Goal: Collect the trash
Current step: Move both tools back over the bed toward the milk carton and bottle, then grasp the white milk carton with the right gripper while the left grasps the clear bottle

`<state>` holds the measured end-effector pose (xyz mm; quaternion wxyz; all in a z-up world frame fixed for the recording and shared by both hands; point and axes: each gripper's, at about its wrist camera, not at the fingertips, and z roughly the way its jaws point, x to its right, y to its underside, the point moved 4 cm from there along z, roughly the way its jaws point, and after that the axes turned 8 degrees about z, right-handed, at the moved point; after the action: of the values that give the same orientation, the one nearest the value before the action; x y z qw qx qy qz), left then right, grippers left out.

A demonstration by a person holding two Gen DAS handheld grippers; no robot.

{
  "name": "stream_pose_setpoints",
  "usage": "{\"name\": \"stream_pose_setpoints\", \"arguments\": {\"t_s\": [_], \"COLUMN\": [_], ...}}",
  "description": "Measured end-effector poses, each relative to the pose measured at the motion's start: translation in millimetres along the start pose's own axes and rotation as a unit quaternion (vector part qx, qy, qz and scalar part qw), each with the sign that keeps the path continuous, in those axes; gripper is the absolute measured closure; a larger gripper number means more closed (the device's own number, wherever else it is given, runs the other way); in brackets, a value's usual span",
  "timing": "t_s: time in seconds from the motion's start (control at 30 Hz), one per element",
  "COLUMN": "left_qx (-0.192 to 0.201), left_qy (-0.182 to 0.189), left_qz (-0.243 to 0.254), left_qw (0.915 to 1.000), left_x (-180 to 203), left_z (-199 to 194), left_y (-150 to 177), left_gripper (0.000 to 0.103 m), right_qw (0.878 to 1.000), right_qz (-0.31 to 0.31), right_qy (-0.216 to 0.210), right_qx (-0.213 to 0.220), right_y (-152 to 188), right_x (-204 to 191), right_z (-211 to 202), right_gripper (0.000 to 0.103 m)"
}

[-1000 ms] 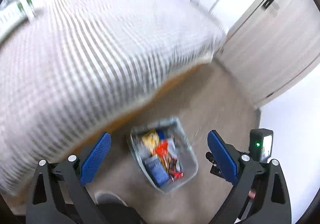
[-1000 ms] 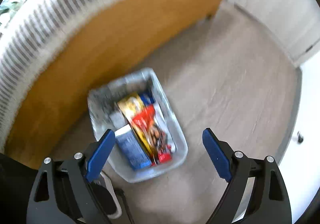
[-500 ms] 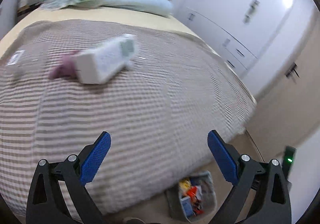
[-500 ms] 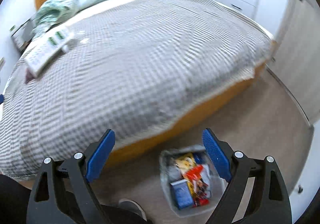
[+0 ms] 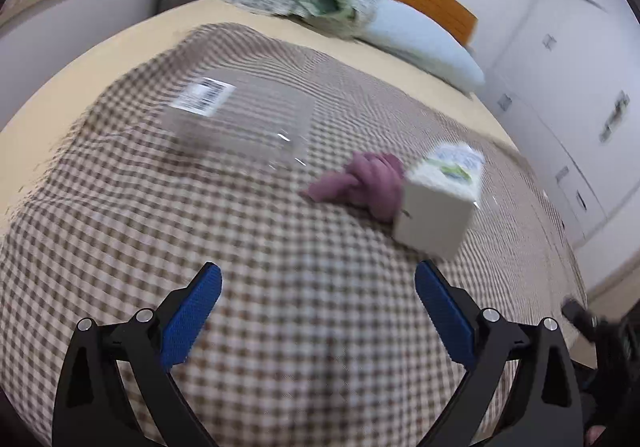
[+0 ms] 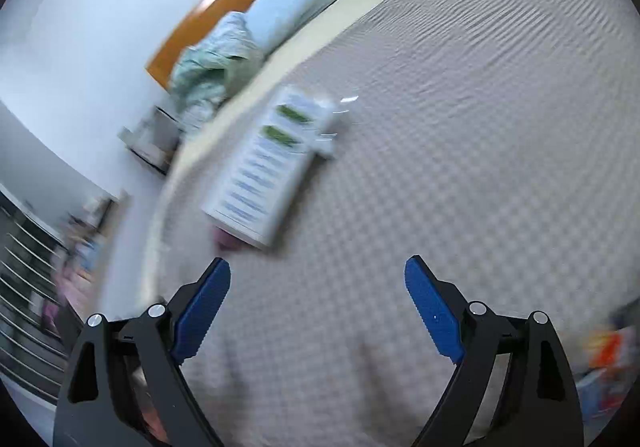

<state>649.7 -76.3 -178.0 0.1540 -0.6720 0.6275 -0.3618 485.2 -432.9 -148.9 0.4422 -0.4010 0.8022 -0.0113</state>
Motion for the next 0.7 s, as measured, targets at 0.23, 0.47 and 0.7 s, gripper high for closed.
{"name": "stream_pose_setpoints", "arguments": {"t_s": [0.23,0.47,0.7], "left_qx": [-0.029,-0.044,-0.055], "left_qy": [0.002,-0.007,0.016], "left_qz": [-0.029,-0.035,-0.029], "left_qw": [0.9991,0.9984,0.9979], "left_x": [-18,-27,-21], "left_z": [20,36,45], "left_y": [-4,-6,-9], "left_gripper": [0.009,0.009,0.009], "right_qw": [0.995,0.994,0.946], "right_qz": [0.094,0.097,-0.290], "right_qy": [-0.031,-0.021,0.130], "right_qx": [-0.009,-0.037,0.060], "right_y": [-13,-23,-42], "right_x": [-41,-59,-108], "right_z": [107,138,10], "right_gripper": [0.018,0.030,0.033]}}
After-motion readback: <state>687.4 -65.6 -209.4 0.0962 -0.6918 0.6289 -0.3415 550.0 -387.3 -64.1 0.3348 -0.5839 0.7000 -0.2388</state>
